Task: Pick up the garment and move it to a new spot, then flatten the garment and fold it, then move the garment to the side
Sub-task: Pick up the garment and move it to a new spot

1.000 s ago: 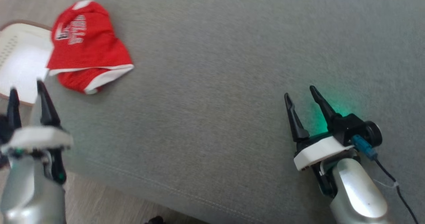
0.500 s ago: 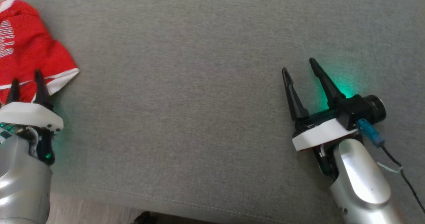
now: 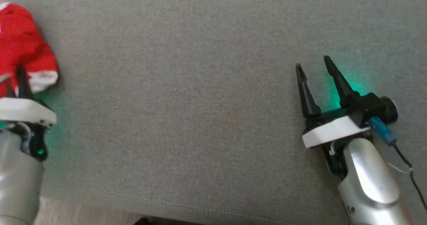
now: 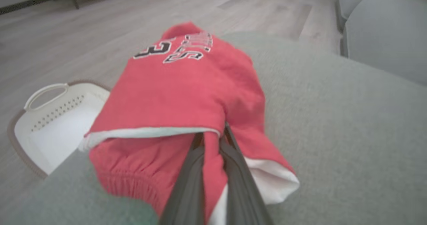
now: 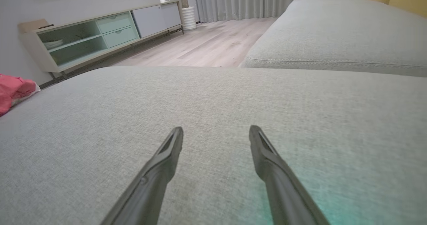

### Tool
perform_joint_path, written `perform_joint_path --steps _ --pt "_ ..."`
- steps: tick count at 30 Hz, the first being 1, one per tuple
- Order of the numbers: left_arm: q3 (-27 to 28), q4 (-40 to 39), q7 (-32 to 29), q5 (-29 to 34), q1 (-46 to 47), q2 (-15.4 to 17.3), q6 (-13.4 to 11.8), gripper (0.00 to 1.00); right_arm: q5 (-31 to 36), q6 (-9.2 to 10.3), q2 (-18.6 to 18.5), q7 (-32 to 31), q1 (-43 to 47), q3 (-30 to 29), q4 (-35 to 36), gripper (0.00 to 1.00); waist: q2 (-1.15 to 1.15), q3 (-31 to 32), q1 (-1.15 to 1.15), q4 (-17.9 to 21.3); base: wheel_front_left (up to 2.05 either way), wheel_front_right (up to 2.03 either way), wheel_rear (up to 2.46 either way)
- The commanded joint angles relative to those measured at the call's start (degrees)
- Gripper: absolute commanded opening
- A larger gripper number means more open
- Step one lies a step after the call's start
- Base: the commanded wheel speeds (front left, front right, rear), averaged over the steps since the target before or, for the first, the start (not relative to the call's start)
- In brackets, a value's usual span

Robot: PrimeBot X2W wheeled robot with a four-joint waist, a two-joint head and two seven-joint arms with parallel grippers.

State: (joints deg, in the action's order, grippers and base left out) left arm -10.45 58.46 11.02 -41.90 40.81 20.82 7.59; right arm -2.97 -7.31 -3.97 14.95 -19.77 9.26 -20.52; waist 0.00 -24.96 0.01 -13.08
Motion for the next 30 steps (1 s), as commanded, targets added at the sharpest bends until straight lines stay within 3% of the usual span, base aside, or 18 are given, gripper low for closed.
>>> perform_joint_path --steps 1,7,14,21,24,28,29,30 --pt "0.11 -3.01 1.7 -0.19 1.98 5.43 -0.1 0.0 -0.82 -0.18 0.53 0.05 2.25 0.76 -0.04 1.0 0.0 2.36 -0.01 0.6 0.0 0.0 0.0" --pt "-6.62 -13.31 3.71 -0.06 4.65 8.53 -0.1 0.0 -2.67 -0.18 1.02 0.05 4.09 1.28 -0.73 1.0 0.0 7.44 -0.01 3.51 0.0 0.0 0.0" --pt "-14.85 -24.7 3.94 -1.74 6.34 5.73 -0.1 0.0 -7.01 -0.18 1.08 0.05 5.18 2.51 -0.74 1.0 0.0 11.2 -0.01 9.58 0.0 0.0 0.0" --pt "-23.85 -32.48 3.96 -3.16 6.3 -2.78 -0.1 0.0 -9.03 -0.18 1.08 0.05 5.94 3.47 -1.04 1.0 0.0 12.31 -0.01 16.89 0.0 0.0 0.0" --pt "-28.7 -32.76 3.96 -3.33 5.1 -6.57 -0.1 0.0 -10.07 -0.18 1.09 0.05 5.99 3.83 -1.15 1.0 0.0 12.41 -0.01 19.88 0.0 0.0 0.0" --pt "-31.0 -31.61 3.97 -2.78 2.01 -10.83 -0.1 0.0 -10.59 -0.18 1.09 0.05 6.31 4.26 -1.42 1.0 0.0 12.58 -0.01 22.46 0.0 0.0 0.0" --pt "-31.12 -30.69 3.97 -2.88 0.59 -11.8 -0.1 0.22 -10.69 -0.18 1.09 0.05 6.47 4.31 -1.45 1.0 0.0 12.71 -0.01 22.75 0.0 0.0 0.0" --pt "-31.55 -29.45 3.97 -2.81 -0.85 -12.51 -0.1 0.95 -10.75 -0.18 1.09 0.05 6.62 4.3 -1.48 1.0 0.0 12.85 -0.01 22.98 0.0 0.0 0.0"
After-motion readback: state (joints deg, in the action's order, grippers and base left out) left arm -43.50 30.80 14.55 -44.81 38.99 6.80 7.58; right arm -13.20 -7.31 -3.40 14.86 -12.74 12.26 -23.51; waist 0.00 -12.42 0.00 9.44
